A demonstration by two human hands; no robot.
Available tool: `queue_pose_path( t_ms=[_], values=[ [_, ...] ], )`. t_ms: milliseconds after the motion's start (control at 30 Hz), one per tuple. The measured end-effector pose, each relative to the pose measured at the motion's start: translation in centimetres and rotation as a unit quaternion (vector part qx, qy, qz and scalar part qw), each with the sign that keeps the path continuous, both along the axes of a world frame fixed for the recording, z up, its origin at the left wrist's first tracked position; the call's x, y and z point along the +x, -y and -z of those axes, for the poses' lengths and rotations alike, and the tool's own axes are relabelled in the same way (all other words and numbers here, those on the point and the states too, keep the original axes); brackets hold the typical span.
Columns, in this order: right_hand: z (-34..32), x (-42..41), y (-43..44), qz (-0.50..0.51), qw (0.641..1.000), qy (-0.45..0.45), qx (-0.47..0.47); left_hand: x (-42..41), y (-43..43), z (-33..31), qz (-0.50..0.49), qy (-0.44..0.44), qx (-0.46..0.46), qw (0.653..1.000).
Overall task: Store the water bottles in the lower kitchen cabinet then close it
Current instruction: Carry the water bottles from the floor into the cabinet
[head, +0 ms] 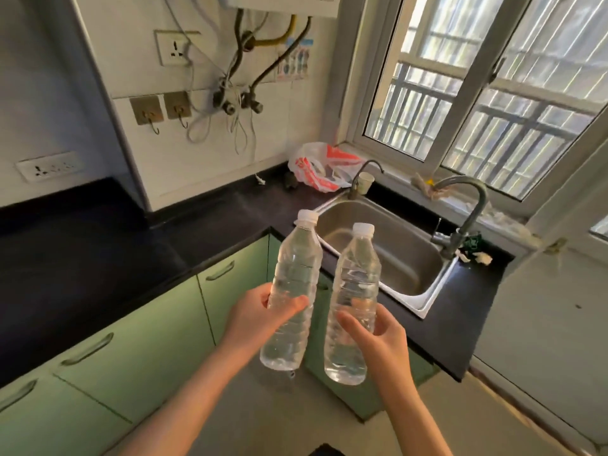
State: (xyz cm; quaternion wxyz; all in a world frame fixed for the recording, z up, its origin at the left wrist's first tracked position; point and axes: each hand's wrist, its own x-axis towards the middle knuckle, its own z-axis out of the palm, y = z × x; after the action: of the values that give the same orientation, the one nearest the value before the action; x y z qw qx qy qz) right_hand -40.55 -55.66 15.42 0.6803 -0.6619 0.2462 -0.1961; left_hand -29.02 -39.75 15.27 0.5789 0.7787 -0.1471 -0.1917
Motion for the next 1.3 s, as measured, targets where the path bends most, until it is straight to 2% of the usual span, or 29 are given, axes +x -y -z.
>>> queue_pose_path(
  t_ms=[200, 367, 500, 767, 933, 1067, 1300],
  values=[
    [1.6, 3.4, 1.7, -0.117, 0.992, -0.049, -0.007, -1.3, -0.1, 2.0, -0.117, -0.03, 0.002, 0.993],
    [2.6, 5.4, 2.6, -0.304, 0.95, -0.067, -0.026, -6.9, -0.8, 3.4, -0.304, -0.086, -0.031, 0.948],
    [3.0, 5.4, 1.1, -0.44, 0.894, -0.068, -0.05, -13.3, -1.5, 3.7, -0.462, -0.095, -0.051, 0.881],
    [1.9, -0.9, -6.8, -0.646, 0.759, -0.049, -0.063, -27.9, -4.4, 2.9, -0.707, -0.066, -0.047, 0.703],
    [2.0, -7.1, -13.6, -0.734, 0.674, -0.048, -0.065, -36.5, -7.0, 3.5, -0.786, -0.052, -0.054, 0.614],
    [2.8, -13.6, -20.8, -0.792, 0.605, -0.06, -0.054, -43.7, -10.7, 4.4, -0.825, -0.06, -0.056, 0.56],
    [4.2, -26.4, -35.1, -0.846, 0.527, -0.063, -0.053, -56.9, -20.6, 4.4, -0.883, -0.069, -0.042, 0.462]
  ],
)
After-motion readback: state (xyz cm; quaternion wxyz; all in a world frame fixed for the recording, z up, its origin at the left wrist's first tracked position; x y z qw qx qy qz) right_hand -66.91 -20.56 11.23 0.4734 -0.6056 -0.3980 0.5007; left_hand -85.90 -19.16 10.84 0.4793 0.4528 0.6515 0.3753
